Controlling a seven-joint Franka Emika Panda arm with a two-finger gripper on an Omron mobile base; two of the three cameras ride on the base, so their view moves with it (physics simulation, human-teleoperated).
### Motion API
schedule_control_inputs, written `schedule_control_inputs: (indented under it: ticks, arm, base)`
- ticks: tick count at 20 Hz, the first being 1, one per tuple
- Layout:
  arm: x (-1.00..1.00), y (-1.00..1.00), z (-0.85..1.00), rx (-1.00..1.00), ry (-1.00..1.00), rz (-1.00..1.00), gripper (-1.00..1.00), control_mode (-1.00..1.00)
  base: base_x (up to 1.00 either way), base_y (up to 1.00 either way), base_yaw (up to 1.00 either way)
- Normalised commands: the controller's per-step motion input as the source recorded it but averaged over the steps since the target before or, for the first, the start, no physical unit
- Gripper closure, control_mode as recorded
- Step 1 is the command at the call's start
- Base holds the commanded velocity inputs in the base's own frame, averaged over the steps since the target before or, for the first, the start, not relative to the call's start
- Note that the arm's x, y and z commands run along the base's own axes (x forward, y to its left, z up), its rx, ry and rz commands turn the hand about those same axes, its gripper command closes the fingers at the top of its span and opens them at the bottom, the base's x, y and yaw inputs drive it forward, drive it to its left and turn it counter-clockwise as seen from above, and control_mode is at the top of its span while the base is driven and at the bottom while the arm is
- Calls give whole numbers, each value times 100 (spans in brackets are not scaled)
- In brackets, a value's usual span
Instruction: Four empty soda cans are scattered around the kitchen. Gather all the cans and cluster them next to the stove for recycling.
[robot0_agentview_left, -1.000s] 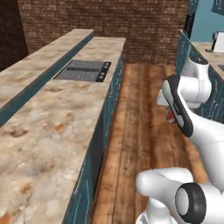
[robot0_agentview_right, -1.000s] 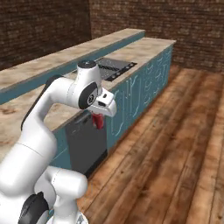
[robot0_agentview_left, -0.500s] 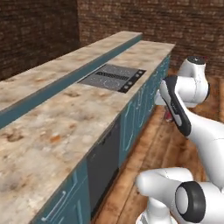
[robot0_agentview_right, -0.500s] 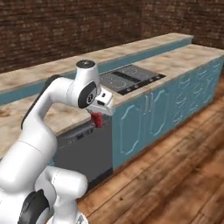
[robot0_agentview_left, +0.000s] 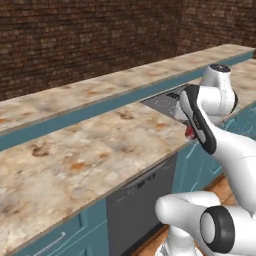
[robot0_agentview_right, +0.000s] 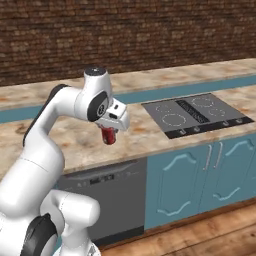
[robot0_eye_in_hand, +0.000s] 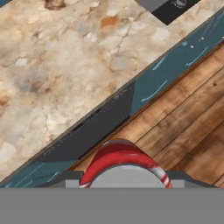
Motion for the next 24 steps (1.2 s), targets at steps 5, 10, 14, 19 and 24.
schedule_control_inputs:
  ticks: [5,10,14,19,24]
  arm:
    - [0,0,0,0,0,0,100,100]
    - [0,0,0,0,0,0,100,100]
    - [0,0,0,0,0,0,100,100]
    - [0,0,0,0,0,0,100,100]
    - [0,0,0,0,0,0,100,100]
  base:
    - [76,-86,56]
    - [88,-64,69]
    - [50,-87,53]
    - [42,-100,36]
    - [21,-23,9]
